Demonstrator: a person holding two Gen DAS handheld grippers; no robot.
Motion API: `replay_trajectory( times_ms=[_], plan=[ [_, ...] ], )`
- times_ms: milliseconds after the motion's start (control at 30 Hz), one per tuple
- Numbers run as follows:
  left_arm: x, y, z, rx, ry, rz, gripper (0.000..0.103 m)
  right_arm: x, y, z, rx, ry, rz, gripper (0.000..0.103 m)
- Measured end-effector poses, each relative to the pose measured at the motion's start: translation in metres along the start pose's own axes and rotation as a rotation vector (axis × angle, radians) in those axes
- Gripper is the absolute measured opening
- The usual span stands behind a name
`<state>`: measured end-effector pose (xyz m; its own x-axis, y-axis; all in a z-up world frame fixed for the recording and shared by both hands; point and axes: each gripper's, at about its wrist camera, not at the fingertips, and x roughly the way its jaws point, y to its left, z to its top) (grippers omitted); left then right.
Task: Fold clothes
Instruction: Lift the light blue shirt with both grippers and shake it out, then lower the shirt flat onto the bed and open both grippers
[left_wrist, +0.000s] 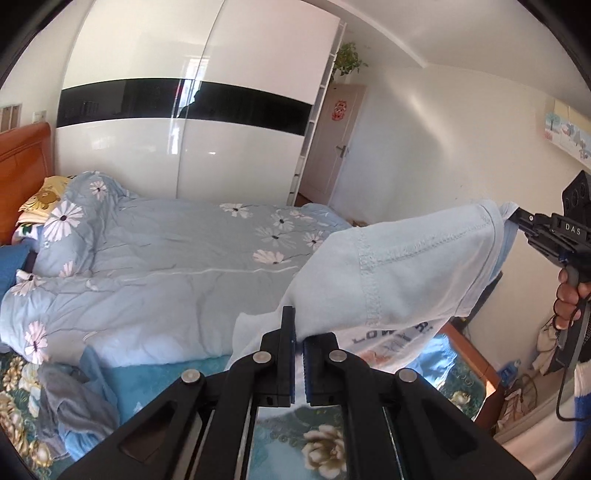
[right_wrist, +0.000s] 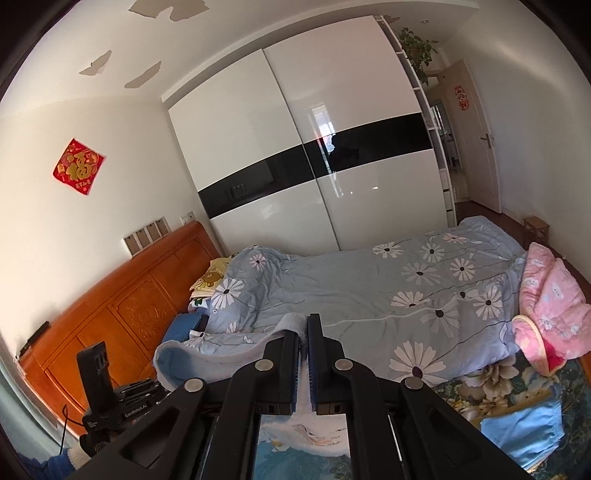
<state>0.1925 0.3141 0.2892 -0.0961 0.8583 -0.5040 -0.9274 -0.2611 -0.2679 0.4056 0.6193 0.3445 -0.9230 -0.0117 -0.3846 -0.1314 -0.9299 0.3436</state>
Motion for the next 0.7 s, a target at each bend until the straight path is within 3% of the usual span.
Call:
replay_trajectory(
  times_ms=[167,367,533,700],
  plan=[
    [-0.026,-0.002,-0.045,-0.017,0.049,-0.002,0.003,-0.005,0.004,-0.034,0.018,0.061,0.014,0.005],
    [-0.057,-0.002,-0.097,-0.039,0.146,-0.07,0.003,-0.034,0.021,-0.082,0.026,0.095,-0.023,0.005],
    [-0.085,-0.009,-0.109,0.005,0.17,-0.129,0.003,-0.062,0.042,-0.099,0.033,0.09,-0.078,0.005],
    [-0.069,0.003,-0.11,0.004,0.215,-0.123,0.003,-0.05,0.047,-0.101,0.039,0.115,-0.119,0.005]
  ],
)
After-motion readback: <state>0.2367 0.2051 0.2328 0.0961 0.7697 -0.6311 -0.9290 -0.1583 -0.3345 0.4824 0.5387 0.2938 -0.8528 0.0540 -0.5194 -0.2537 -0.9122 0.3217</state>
